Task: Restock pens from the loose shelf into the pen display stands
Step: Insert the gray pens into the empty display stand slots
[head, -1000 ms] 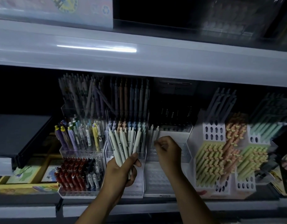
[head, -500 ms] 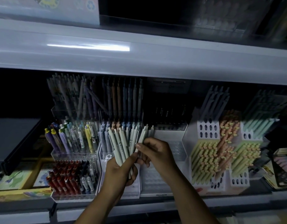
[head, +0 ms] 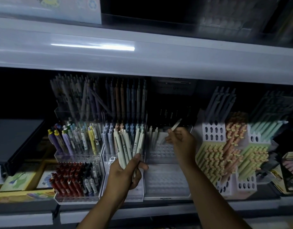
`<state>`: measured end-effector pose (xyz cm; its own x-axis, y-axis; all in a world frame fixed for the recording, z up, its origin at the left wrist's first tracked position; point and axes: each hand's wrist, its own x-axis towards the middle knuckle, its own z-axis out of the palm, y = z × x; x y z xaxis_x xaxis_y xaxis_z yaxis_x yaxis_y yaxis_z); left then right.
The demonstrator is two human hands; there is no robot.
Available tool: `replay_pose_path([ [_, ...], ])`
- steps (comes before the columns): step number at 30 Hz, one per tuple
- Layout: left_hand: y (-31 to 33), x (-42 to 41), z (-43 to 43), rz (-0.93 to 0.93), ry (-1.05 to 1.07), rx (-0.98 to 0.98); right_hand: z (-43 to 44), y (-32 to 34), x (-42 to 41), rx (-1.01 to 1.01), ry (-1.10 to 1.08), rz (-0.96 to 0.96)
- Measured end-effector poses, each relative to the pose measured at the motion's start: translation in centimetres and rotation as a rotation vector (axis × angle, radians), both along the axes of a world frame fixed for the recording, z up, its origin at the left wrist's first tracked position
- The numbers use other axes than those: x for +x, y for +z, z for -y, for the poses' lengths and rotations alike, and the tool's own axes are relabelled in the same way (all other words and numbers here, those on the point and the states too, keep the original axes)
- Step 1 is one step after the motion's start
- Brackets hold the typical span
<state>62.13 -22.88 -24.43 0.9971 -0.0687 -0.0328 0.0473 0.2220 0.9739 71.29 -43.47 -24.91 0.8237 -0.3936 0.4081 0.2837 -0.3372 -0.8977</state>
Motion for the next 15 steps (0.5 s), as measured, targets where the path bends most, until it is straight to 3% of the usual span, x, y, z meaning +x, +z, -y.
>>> replay_pose_path([
  [9, -0.2, -0.1, -0.2, 0.011, 0.004, 0.005, -0.1, -1.6, 1.8, -0.240, 0.065, 0.004],
  [15, -0.4, 0.0, -0.2, 0.018, 0.005, 0.012, -0.4, -2.4, 2.6, -0.307, 0.129, -0.092],
])
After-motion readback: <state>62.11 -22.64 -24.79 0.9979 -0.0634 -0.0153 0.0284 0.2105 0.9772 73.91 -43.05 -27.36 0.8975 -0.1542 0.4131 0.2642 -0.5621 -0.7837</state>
